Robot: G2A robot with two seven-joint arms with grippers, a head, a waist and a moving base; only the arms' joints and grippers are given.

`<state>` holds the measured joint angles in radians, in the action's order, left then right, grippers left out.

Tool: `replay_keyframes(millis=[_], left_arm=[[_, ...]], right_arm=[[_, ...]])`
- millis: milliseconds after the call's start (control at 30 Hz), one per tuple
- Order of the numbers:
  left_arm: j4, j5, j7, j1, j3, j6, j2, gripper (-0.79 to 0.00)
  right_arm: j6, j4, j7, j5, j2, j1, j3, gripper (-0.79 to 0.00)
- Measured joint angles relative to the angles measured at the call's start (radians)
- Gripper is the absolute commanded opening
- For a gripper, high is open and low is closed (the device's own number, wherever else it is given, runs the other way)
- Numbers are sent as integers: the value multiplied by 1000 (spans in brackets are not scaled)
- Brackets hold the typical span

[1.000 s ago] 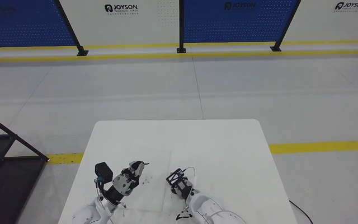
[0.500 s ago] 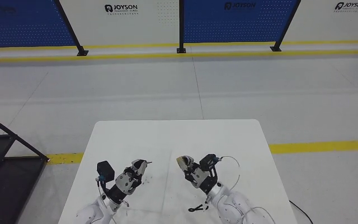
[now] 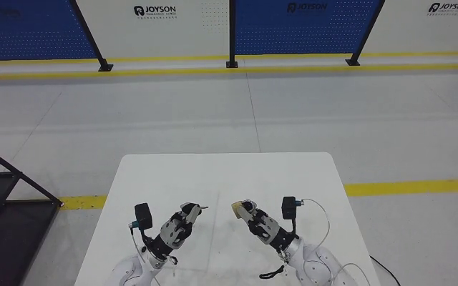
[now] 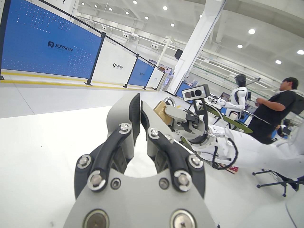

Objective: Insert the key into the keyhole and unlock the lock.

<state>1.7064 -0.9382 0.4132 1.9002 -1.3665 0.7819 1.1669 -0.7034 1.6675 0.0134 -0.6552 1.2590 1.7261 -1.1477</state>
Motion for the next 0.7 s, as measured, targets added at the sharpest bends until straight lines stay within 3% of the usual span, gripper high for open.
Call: replay_keyframes(millis=[367,567,700], left_arm=[[0,0,0,0,0,0,0,-785],[-8,55,37,-10,40,-13,9,-785],[-52,112,110,-39,95,41,21,-785]], right_arm=[[-13,2,-4,29,1,1,13,-785],[-92,-26,-119,96,13,-4,59,-785],[-130,-59,-220,114,28,-7,109,-785]])
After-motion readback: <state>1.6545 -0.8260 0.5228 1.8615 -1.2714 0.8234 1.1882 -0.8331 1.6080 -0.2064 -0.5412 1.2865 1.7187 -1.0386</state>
